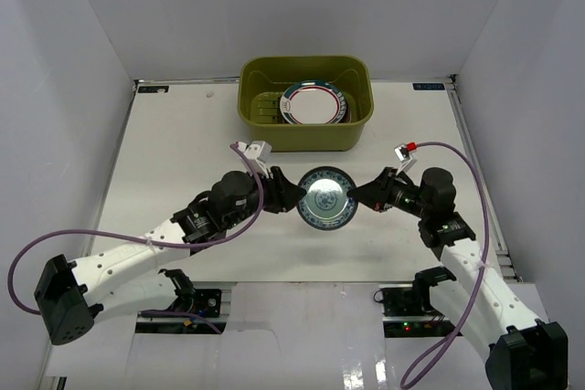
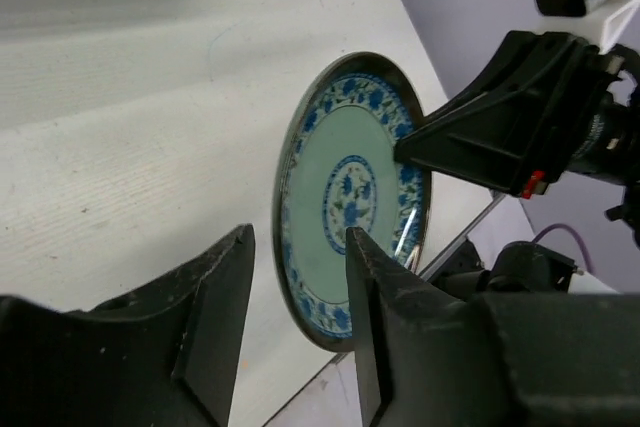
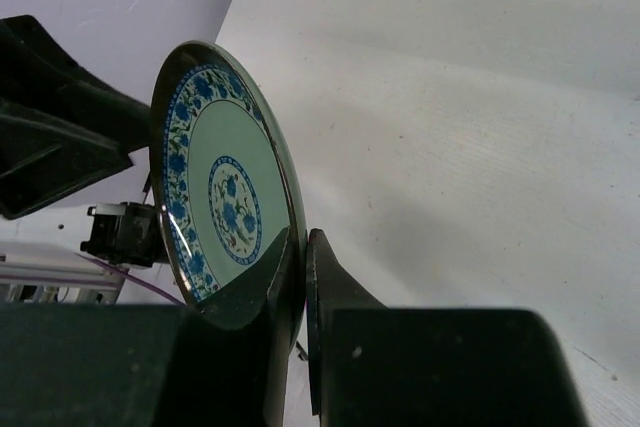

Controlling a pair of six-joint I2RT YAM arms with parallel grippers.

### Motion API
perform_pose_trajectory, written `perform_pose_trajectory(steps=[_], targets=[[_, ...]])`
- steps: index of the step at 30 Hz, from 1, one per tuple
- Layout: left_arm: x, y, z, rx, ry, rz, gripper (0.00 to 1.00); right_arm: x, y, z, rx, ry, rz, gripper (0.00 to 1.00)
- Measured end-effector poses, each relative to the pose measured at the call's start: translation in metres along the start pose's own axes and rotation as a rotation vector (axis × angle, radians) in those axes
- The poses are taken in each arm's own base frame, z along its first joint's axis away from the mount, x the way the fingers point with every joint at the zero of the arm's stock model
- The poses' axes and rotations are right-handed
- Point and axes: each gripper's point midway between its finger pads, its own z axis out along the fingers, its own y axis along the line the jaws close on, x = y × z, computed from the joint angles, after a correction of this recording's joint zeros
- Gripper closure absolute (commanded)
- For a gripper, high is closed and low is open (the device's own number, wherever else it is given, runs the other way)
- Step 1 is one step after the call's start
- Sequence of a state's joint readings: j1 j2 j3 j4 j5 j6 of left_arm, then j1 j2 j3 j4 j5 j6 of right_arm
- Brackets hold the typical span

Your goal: Place the plates into the plastic bin on the countertop

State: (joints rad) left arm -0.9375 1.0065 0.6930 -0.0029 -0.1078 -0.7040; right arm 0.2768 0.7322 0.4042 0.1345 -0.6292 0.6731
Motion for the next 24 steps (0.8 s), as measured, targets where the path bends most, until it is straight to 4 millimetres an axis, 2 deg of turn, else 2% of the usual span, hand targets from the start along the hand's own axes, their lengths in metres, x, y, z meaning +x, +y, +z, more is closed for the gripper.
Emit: perform_pose_trajectory(steps=[1, 4, 8, 11, 14, 18, 21, 24], targets=[[-0.005, -0.001, -0.001, -0.005, -0.009, 0.015, 0.27, -0.002, -0.001, 0.002, 0.006, 0.0, 0.004, 0.92], [-0.023, -0.002, -0.011, -0.034, -0.051, 0.057, 0.02, -0.013, -0.005, 0.008, 0.037, -0.011, 0.013, 0.92], [-0.057, 0.006, -0.038, -0.125, -0.146, 0.122, 0.02, -0.053, -0.005, 0.025, 0.075, -0.066, -0.008, 0.92], [-0.084, 0.013, -0.063, -0.196, -0.224, 0.168, 0.02, -0.095, 0.001, 0.04, 0.089, -0.127, -0.049, 0.92], [-0.098, 0.028, -0.086, -0.286, -0.275, 0.213, 0.02, -0.139, 0.006, 0.057, 0.103, -0.19, -0.092, 0.92], [-0.096, 0.06, -0.102, -0.429, -0.29, 0.259, 0.02, -0.19, -0.002, 0.085, 0.145, -0.251, -0.134, 0.92], [-0.077, 0.086, -0.101, -0.523, -0.231, 0.312, 0.02, -0.214, -0.018, 0.106, 0.191, -0.266, -0.143, 0.92], [-0.066, 0.1, -0.097, -0.578, -0.182, 0.349, 0.02, -0.234, -0.038, 0.131, 0.236, -0.266, -0.144, 0.92]])
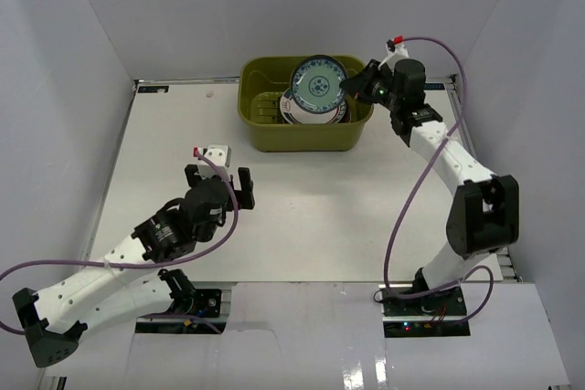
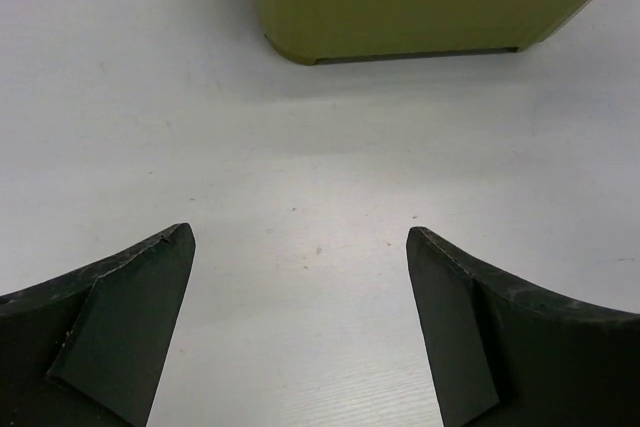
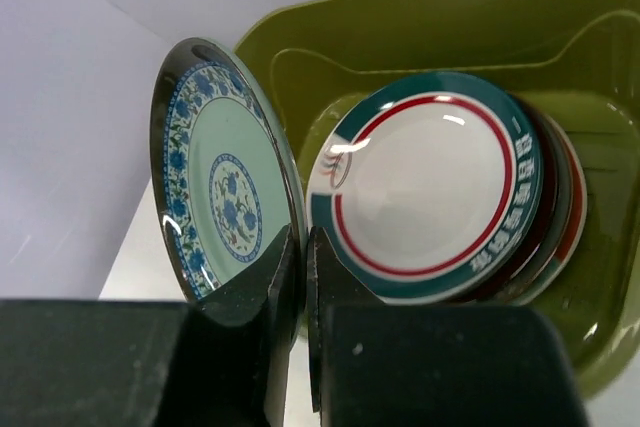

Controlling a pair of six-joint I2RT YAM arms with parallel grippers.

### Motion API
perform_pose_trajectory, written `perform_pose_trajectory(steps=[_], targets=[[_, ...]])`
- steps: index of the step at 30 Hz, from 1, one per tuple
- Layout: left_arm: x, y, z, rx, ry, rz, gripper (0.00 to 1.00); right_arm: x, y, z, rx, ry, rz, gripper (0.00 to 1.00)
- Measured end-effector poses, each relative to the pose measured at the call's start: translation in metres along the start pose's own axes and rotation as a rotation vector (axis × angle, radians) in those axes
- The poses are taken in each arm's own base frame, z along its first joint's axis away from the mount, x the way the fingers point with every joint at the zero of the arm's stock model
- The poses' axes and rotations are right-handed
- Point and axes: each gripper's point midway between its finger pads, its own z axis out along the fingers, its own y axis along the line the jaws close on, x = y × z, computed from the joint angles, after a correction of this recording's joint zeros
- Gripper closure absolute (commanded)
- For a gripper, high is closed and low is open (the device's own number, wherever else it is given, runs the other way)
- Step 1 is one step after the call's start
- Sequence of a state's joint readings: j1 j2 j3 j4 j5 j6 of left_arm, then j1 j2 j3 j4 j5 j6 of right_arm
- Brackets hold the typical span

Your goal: Place the plates into the plastic bin on the countertop

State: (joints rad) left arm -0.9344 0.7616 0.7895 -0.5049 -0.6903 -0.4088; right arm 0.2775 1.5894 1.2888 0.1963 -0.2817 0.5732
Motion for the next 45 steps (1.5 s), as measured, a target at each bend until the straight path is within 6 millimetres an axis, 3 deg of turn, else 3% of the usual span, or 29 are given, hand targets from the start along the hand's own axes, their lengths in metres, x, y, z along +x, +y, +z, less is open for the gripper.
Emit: perform_pose_trajectory(steps=[5, 12, 15, 16, 18, 19, 21, 22, 24, 25, 27, 31, 33, 35, 39, 42, 45], targets=[[0.006, 0.008, 0.0, -0.024, 0.011, 0.012, 0.02, 0.003, -0.028, 0.05, 0.08, 0.049, -0.012, 0.92], [-0.006, 0.018, -0.003, -0.041, -0.028, -0.026, 0.02, 0.046, -0.06, 0.086, 0.186, 0.179, -0.028, 0.83], [-0.005, 0.019, -0.001, -0.053, -0.024, -0.023, 0.02, 0.065, -0.068, 0.088, 0.221, 0.227, -0.03, 0.63], [-0.004, 0.019, 0.0, -0.057, -0.021, -0.019, 0.02, 0.068, -0.069, 0.087, 0.23, 0.234, -0.035, 0.52], [-0.002, 0.02, 0.002, -0.066, -0.013, -0.011, 0.02, 0.072, -0.07, 0.085, 0.247, 0.247, -0.046, 0.39], [-0.001, 0.02, 0.003, -0.07, -0.01, -0.007, 0.02, 0.071, -0.07, 0.085, 0.25, 0.244, -0.051, 0.28], [0.001, 0.02, 0.004, -0.076, -0.005, -0.004, 0.02, 0.066, -0.068, 0.083, 0.255, 0.233, -0.067, 0.21], [0.001, 0.02, 0.004, -0.078, -0.006, -0.006, 0.02, 0.062, -0.065, 0.081, 0.254, 0.227, -0.075, 0.11], [0.0, 0.021, 0.004, -0.083, -0.01, -0.012, 0.02, 0.049, -0.057, 0.073, 0.248, 0.203, -0.094, 0.02], [-0.001, 0.021, 0.004, -0.085, -0.012, -0.016, 0.02, 0.043, -0.051, 0.068, 0.241, 0.191, -0.105, 0.09], [-0.002, 0.021, 0.004, -0.084, -0.014, -0.024, 0.02, 0.028, -0.037, 0.05, 0.222, 0.157, -0.13, 0.1], [-0.014, 0.017, 0.001, -0.072, -0.035, -0.053, 0.02, -0.001, -0.002, -0.004, 0.174, 0.052, -0.175, 0.1], [-0.024, 0.015, -0.002, -0.059, -0.054, -0.075, 0.02, -0.005, 0.012, -0.036, 0.149, 0.011, -0.188, 0.1], [-0.033, 0.013, -0.005, -0.043, -0.074, -0.097, 0.02, 0.0, 0.022, -0.07, 0.117, -0.031, -0.199, 0.1], [-0.044, 0.006, -0.013, 0.009, -0.096, -0.132, 0.02, 0.043, 0.026, -0.145, 0.065, -0.061, -0.196, 0.1], [-0.052, -0.001, -0.021, 0.068, -0.107, -0.156, 0.02, 0.07, 0.027, -0.188, 0.034, -0.085, -0.19, 0.1], [-0.061, -0.003, -0.034, 0.126, -0.135, -0.194, 0.02, 0.073, 0.035, -0.229, 0.022, -0.141, -0.2, 0.1]])
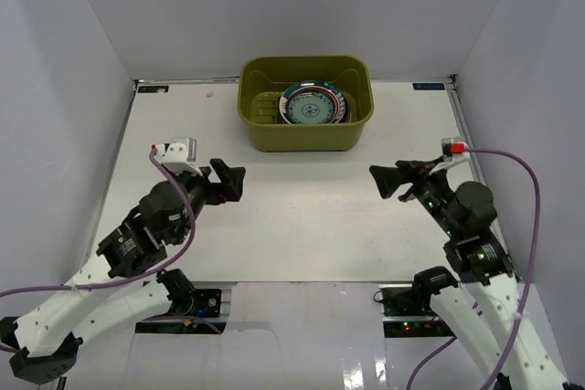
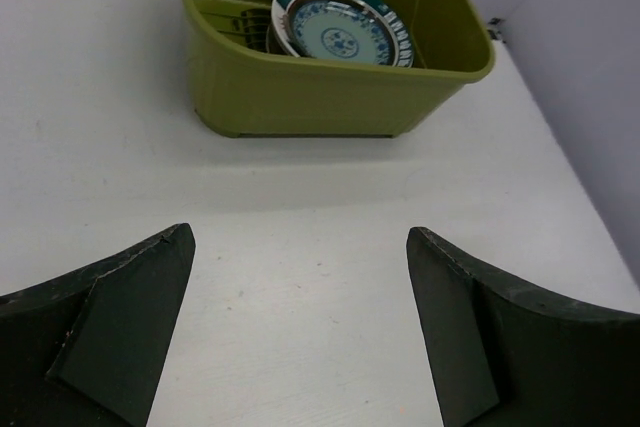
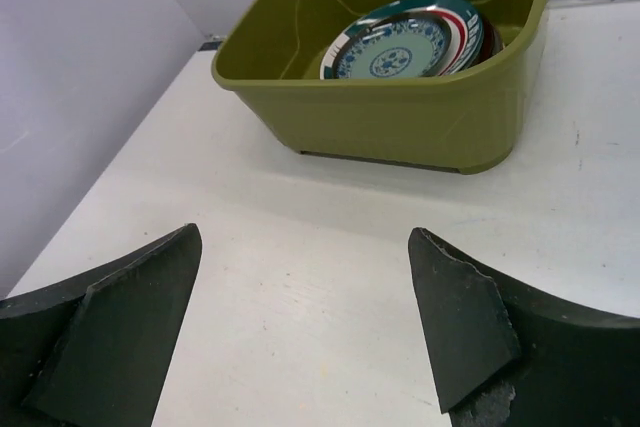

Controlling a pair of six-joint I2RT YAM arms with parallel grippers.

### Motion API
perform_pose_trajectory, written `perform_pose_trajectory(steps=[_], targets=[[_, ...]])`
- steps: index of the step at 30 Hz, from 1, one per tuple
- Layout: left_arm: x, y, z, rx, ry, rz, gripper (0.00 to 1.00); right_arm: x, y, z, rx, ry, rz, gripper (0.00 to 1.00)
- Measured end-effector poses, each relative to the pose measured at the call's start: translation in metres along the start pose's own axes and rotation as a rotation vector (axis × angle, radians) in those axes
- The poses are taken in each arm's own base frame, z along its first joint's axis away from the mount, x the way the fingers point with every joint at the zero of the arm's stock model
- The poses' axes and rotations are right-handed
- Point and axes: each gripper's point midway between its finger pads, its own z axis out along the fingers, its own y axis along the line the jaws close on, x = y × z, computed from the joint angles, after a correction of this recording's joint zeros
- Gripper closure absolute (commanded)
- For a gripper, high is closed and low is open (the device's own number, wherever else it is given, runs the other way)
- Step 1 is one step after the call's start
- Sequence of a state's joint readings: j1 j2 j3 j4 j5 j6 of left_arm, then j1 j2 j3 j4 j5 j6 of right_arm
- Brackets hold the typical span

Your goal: Place the plates into the plastic bin on the countertop

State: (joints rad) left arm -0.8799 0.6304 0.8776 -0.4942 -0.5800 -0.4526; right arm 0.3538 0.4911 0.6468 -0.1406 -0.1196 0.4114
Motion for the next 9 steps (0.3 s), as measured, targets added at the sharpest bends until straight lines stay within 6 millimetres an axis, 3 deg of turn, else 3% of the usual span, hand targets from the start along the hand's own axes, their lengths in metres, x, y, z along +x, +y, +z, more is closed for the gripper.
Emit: perform_pose_trajectory(steps=[4, 9], targets=[[-0.019, -0.004, -0.023, 0.087, -0.057, -0.071, 0.02, -0.013, 0.008, -0.035, -0.009, -0.085, -0.015, 0.1], [-0.037, -0.005, -0.047, 0.159, -0.105, -0.144, 0.02, -0.008, 0.007, -0.046, 0.018, -0.036, -0.005, 0.1]])
